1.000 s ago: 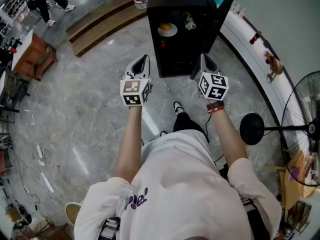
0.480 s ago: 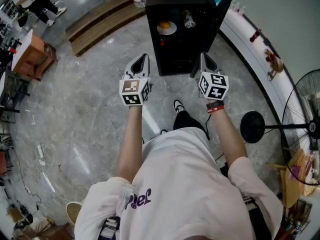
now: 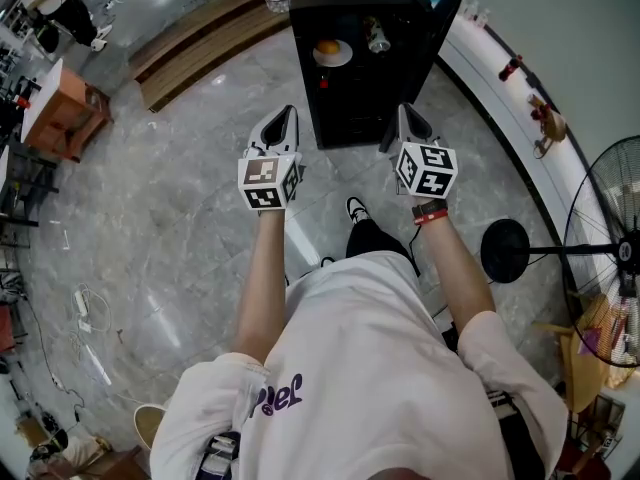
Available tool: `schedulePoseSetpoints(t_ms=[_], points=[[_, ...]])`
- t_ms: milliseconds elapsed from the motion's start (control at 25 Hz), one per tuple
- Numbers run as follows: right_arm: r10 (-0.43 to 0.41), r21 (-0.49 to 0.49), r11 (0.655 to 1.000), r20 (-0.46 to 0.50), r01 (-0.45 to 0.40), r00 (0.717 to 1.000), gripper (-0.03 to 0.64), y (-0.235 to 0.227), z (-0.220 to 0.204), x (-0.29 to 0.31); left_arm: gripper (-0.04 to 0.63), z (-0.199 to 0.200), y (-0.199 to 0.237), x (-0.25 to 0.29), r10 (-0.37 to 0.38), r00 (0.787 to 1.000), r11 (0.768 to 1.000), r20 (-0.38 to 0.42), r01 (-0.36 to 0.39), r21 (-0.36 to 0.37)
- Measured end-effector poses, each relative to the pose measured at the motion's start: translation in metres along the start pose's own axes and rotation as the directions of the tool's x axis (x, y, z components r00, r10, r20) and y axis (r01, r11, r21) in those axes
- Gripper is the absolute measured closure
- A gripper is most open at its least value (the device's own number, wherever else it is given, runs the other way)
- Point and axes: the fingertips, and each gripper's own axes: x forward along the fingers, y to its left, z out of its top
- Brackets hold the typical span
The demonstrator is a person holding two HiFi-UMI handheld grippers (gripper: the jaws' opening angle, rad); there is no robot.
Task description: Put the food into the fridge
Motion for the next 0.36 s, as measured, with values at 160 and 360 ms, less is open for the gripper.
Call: schedulePoseSetpoints(t_ms=[160, 360], points=[[0.013, -0.005, 1.000, -0.018, -0.013, 1.000, 0.607, 0.006, -0.004, 0.000, 0.577, -0.002, 0.005, 0.003, -0.005, 1.000, 1.000, 0.004, 0.005, -0.011], [0.035, -0.025, 0.999, -0.040, -0.036, 0.999, 0.607, 0.012, -0.005, 0.004, 0.577, -0.006, 0.013, 0.008, -0.010, 1.000, 1.000, 0.001, 0.010, -0.019]])
